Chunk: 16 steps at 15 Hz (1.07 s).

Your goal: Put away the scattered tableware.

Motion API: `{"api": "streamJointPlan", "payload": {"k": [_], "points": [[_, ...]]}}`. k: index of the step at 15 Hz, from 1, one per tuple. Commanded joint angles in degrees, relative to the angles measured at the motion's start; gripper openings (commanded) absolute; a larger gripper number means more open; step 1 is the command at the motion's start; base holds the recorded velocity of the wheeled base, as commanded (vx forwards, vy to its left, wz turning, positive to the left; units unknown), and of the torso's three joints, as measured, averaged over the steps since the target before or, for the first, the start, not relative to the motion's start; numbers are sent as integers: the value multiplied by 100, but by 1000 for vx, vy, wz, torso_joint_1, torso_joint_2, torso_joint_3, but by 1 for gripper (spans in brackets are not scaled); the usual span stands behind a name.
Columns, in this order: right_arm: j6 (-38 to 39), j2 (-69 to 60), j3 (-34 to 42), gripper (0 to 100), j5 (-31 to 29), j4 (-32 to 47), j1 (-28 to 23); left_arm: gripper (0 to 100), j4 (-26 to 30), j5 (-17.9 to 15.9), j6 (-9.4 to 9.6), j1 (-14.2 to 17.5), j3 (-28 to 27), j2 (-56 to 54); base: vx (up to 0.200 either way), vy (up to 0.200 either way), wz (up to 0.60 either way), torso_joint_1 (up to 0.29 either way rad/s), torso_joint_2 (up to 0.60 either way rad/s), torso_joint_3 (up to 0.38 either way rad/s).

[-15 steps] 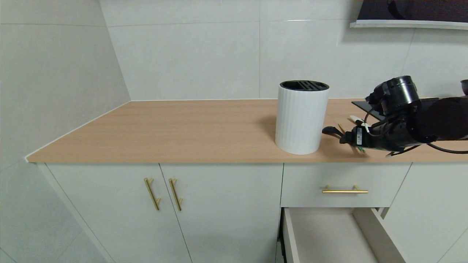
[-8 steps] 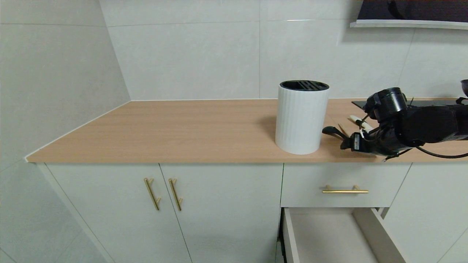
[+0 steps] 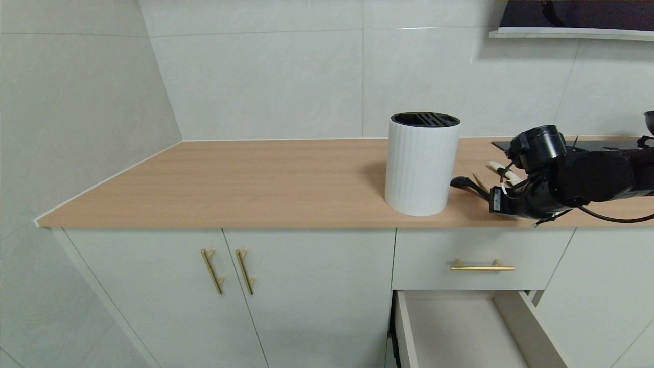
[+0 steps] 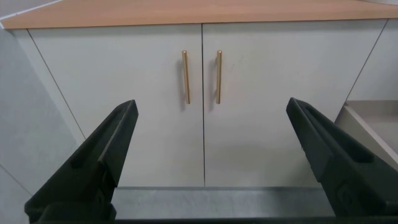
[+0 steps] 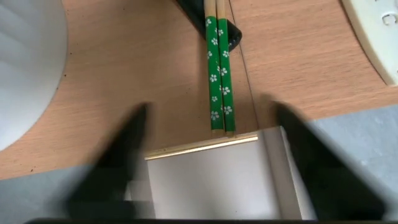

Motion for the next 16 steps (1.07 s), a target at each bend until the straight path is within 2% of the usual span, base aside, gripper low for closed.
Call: {"api": "streamJointPlan", "payload": {"k": [1, 8, 11, 13, 16], "points": [[1, 4, 1, 0, 1, -1, 1, 100, 0, 1, 0, 0, 5, 1, 0, 0, 0, 0, 0, 0], [1, -268, 62, 0, -17, 43, 36, 100, 0, 1, 0, 0, 5, 1, 0, 0, 0, 0, 0, 0], [-8, -1296, 616, 0, 36, 183, 326, 100, 0, 1, 0, 0, -4, 1, 0, 0, 0, 0, 0, 0], [-8, -2263, 1249, 0, 97, 473, 607, 100, 0, 1, 0, 0, -4, 1, 0, 0, 0, 0, 0, 0], [-8, -3239, 1715, 0, 220, 895, 818, 100, 0, 1, 0, 0, 5, 1, 0, 0, 0, 0, 0, 0]]}}
